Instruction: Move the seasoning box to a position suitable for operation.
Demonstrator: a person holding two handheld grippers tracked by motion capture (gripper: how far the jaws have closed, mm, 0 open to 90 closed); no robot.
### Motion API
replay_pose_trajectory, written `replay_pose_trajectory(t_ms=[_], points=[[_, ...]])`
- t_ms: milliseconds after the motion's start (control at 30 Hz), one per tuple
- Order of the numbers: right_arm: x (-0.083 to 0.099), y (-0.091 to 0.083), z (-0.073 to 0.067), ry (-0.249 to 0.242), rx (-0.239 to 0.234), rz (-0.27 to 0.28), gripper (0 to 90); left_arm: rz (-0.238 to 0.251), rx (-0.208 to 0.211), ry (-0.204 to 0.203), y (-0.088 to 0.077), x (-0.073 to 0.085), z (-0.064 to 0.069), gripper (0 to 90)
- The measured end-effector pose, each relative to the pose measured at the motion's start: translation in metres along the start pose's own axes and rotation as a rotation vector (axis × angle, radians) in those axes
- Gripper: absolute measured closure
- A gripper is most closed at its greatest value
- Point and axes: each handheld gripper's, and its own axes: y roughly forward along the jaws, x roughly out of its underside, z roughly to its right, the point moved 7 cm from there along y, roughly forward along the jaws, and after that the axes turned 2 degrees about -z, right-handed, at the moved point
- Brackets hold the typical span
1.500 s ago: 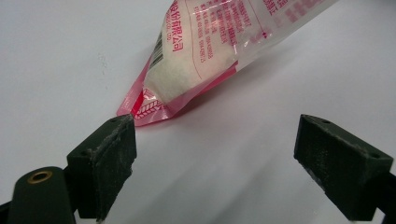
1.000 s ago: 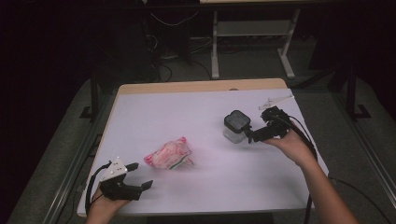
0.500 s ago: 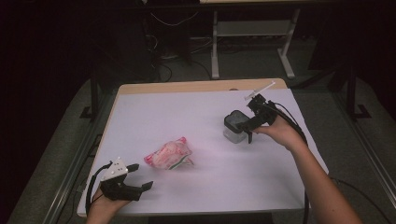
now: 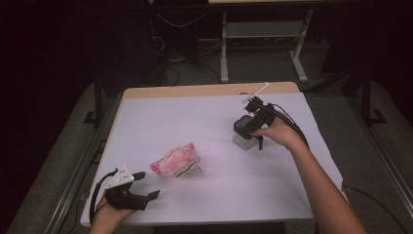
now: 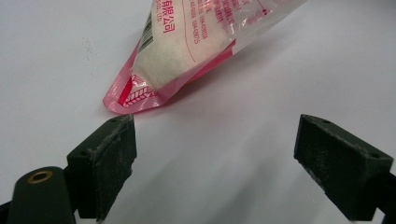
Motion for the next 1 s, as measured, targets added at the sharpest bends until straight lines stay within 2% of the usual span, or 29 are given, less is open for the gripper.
replay_pose_trajectory(t_ms=[233,367,433,533,700,1000], points=[[-0.001,0.013,-0.001,0.0,-0.004,-0.049,1.9,0.002,0.002,-0.002,0.0,0.0,0.0,12.6],[0.002,0.023,-0.002,-0.015,-0.015,-0.101,2.2,0.001,0.004,-0.001,0.0,0.0,0.0,12.5],[0.002,0.026,-0.002,-0.018,-0.016,-0.113,4.9,-0.004,0.004,0.002,0.0,0.0,0.0,12.6],[0.002,0.028,-0.002,-0.023,-0.015,-0.118,5.7,-0.002,0.003,0.003,0.0,0.0,0.0,12.5],[0.003,0.03,-0.001,-0.036,-0.001,-0.137,13.0,-0.005,0.004,-0.002,0.0,0.0,0.0,12.5],[0.004,0.029,-0.001,-0.04,-0.008,-0.145,14.4,-0.005,0.006,-0.002,0.0,0.001,0.0,12.6]])
